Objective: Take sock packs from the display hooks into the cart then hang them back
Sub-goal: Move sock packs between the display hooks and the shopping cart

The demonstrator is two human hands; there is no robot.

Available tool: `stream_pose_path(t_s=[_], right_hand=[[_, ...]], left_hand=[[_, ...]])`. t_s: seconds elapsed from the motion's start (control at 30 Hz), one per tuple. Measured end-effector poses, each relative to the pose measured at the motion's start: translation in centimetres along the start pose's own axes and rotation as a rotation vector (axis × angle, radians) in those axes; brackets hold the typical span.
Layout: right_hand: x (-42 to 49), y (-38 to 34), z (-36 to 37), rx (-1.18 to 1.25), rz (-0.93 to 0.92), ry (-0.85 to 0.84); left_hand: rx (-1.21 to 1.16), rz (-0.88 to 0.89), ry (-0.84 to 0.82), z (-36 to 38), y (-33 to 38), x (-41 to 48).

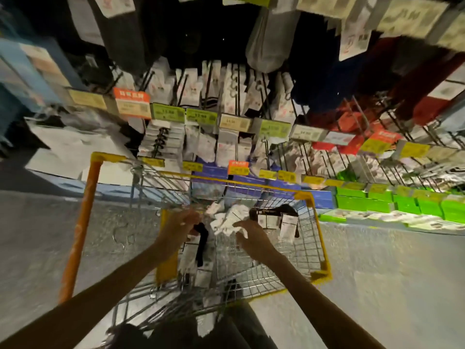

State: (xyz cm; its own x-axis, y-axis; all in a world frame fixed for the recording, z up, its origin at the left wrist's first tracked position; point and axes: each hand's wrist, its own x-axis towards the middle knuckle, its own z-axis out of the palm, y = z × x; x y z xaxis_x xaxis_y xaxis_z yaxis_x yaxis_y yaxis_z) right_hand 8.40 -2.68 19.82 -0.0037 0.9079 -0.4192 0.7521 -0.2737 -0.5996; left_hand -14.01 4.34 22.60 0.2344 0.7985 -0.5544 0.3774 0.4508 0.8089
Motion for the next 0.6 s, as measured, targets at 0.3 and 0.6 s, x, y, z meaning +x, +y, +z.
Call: stream_pose_path(t_s=[0.3, 0.6], right_hand=[[-2.1, 9.9, 6.8, -0.040, 0.110, -0.201], [0.7, 16.4, 13.1, -0.166, 0.039, -0.457]], left_hand=[[0.035, -0.134, 0.004, 6.4, -11.0, 0.6], [0.398, -0.263, -0.041, 11.0, -25.3, 4.5]])
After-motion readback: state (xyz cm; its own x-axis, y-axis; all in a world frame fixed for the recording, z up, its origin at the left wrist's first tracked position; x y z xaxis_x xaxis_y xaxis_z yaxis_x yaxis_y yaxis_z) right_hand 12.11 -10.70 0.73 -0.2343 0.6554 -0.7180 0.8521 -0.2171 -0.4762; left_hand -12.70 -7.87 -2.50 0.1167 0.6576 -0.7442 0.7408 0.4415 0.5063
